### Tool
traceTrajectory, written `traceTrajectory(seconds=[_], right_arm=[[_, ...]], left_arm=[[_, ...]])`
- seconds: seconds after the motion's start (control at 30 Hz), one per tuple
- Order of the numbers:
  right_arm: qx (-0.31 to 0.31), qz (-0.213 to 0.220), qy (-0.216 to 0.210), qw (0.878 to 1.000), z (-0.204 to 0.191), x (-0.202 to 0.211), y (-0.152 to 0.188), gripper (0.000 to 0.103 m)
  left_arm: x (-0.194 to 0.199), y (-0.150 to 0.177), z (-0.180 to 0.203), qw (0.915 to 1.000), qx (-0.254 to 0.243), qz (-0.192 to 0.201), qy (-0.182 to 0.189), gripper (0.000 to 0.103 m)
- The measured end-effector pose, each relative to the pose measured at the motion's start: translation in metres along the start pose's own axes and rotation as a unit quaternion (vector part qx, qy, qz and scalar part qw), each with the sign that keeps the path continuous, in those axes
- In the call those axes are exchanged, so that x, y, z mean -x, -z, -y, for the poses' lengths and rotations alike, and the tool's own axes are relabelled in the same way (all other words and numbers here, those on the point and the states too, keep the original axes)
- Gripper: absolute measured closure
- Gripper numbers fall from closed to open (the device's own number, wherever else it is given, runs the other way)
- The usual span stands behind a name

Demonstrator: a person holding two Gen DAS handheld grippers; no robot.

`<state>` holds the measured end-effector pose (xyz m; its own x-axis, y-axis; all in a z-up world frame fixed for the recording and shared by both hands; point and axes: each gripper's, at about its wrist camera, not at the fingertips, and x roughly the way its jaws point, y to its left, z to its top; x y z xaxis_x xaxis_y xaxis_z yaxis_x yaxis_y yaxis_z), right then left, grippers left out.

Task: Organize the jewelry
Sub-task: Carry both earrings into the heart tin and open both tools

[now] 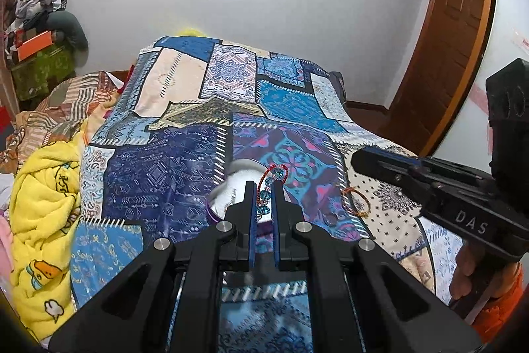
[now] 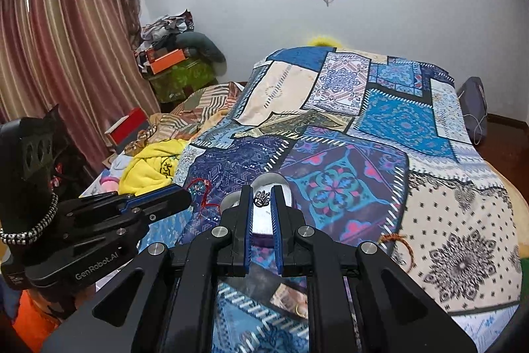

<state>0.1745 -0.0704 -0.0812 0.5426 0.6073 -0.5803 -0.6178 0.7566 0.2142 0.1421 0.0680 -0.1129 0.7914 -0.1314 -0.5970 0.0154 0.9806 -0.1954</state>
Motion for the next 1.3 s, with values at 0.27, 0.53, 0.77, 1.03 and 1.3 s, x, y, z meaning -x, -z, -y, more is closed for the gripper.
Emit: traceTrajectory(seconds=[0.27,0.53,0.77,1.03,1.3], right_arm=[[0.003,-0.017,-0.008,1.0,0.004,-0.031,-0.01,0.094],[0.009,-0.035,-0.014,0.999,0.007,-0.061,-0.015,0.094],[0.013,-0.062,-0.016,0.998,0.01,-0.086,-0.012,0.094],[0.009,-0.089,-0.011,0.996,0.016,-0.106,-0.006,0.094],[0.02,-0.091,-0.002,0.996,0.014,-0.106,-0.006,0.093]], left_arm=[[-0.022,-0.007,-0.013,1.0,0.007,-0.005,0.002,0.097],[-0.055,-0.004,-0.02,0.9994,0.013,-0.03,0.009,0.097],[-0.078,0.005,-0.028,0.9983,0.018,-0.055,-0.001,0.097],[-0.09,0.011,-0.033,0.9971,0.017,-0.073,-0.005,0.097],[-0.089,0.011,-0.03,0.9969,0.016,-0.077,-0.002,0.097]])
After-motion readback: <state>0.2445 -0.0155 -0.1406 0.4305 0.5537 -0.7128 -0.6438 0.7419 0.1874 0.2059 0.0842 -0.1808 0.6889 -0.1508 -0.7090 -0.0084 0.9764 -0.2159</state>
